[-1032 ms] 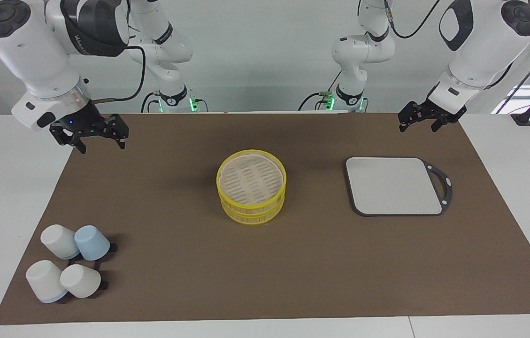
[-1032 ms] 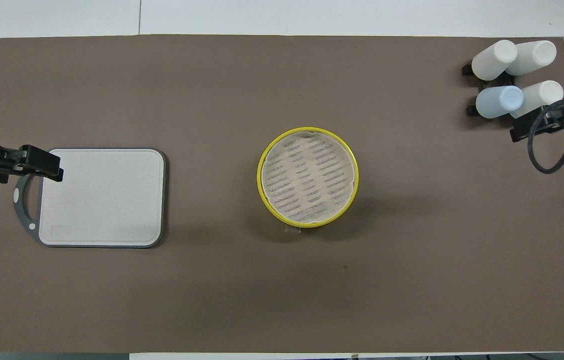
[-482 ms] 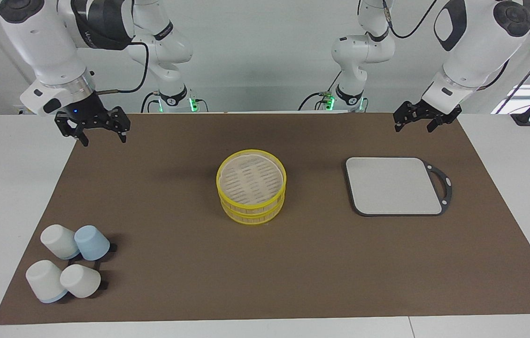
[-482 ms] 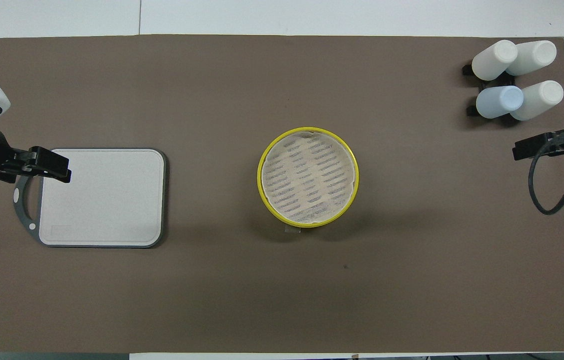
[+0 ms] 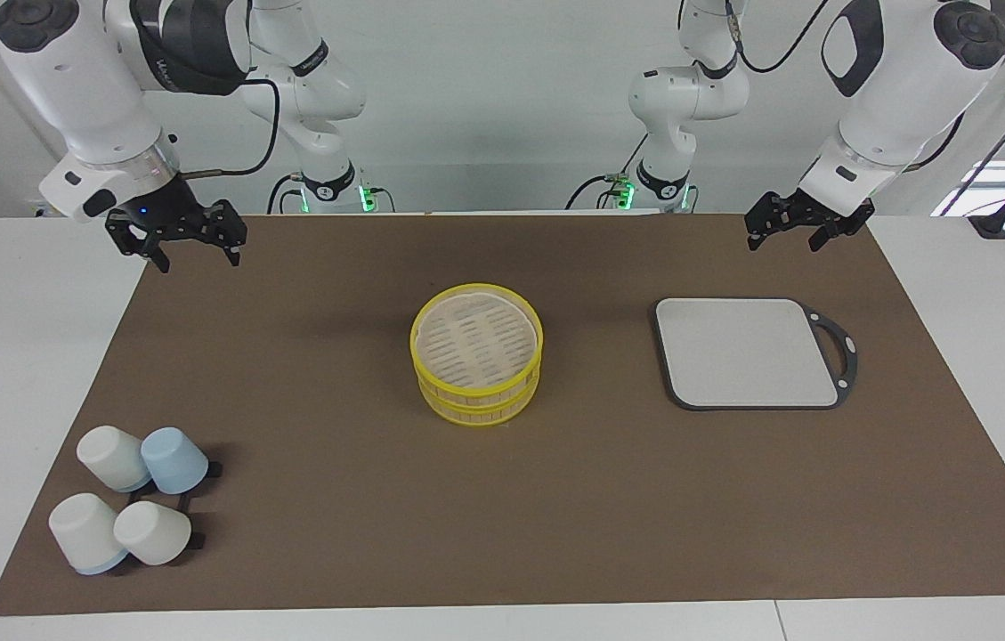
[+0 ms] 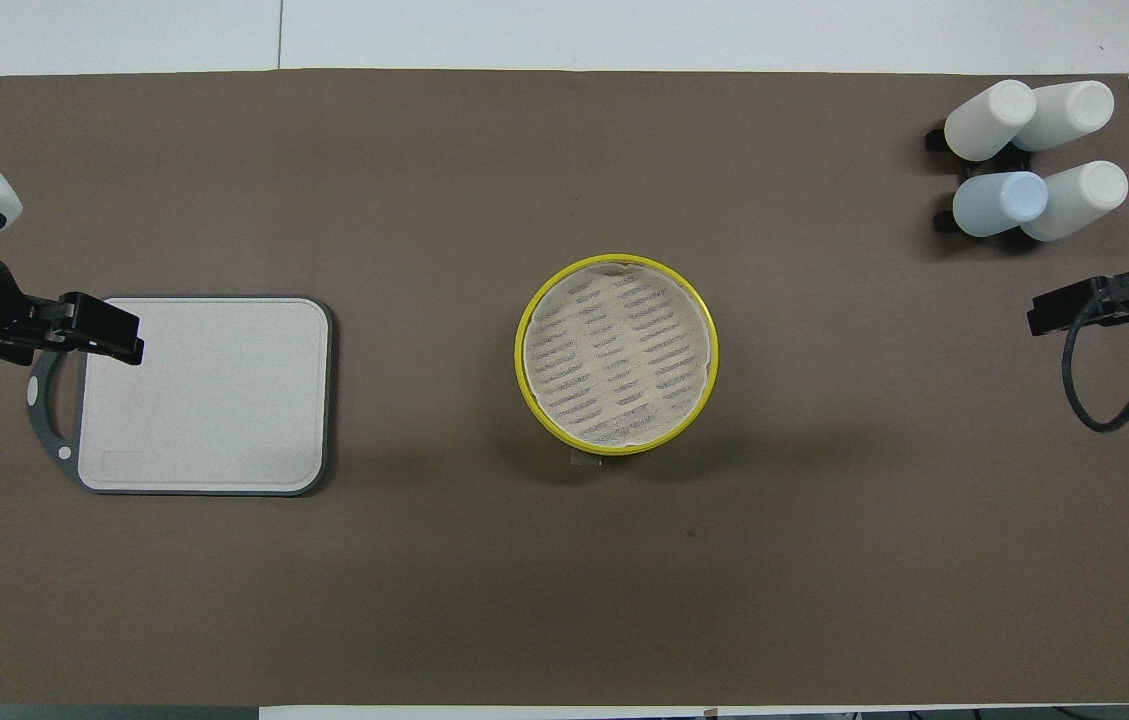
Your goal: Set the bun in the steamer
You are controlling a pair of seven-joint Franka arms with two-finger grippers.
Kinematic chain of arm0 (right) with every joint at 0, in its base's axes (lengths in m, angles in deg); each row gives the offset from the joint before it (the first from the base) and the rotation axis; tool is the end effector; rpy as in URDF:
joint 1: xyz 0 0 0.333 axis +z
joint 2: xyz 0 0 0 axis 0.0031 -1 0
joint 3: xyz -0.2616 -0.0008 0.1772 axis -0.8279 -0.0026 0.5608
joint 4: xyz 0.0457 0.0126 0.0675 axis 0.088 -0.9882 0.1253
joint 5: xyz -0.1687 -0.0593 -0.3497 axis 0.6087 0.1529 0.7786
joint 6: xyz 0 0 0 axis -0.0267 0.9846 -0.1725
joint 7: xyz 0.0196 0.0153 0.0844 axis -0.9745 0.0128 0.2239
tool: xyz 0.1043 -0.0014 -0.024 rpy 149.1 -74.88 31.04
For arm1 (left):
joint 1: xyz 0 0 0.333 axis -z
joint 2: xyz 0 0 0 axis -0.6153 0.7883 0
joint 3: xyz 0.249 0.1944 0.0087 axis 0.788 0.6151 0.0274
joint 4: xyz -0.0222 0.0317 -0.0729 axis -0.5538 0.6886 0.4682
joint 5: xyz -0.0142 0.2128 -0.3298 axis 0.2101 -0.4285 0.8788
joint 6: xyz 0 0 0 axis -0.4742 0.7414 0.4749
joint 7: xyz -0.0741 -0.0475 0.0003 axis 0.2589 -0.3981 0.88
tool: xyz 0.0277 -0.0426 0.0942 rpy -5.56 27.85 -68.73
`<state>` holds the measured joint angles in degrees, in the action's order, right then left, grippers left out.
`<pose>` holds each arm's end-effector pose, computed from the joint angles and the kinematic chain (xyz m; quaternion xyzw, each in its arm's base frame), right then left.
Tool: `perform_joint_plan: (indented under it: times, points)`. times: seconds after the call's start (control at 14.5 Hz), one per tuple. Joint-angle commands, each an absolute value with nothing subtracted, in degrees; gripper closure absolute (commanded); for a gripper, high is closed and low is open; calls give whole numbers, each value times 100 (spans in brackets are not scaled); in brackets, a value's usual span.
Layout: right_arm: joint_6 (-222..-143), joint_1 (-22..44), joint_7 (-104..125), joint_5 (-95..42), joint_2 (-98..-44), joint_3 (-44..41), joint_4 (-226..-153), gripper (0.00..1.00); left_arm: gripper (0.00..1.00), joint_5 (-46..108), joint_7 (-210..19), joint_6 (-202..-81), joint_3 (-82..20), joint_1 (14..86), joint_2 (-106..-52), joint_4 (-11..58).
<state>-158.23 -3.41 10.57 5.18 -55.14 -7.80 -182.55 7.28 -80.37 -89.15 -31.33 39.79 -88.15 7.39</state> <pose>0.5507 -0.0236 0.5828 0.9983 0.0524 -0.0250 0.0043 0.5428 -0.0530 0.5904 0.9968 -0.0423 -0.0667 0.0126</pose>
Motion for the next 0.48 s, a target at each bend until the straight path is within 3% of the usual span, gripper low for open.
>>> perform_joint_plan:
  times: [0.0, 0.41]
  points:
    - [-15668, -492, 1038, 374, -5492, -721, -18131, 0, 0, 637, -7955, -9083, -3074, 4044, -8913, 889]
    - [-15624, -493, 924, 374, -5694, -721, -17946, 0, 0, 654, -7999, -9145, -3074, 4052, -8913, 916]
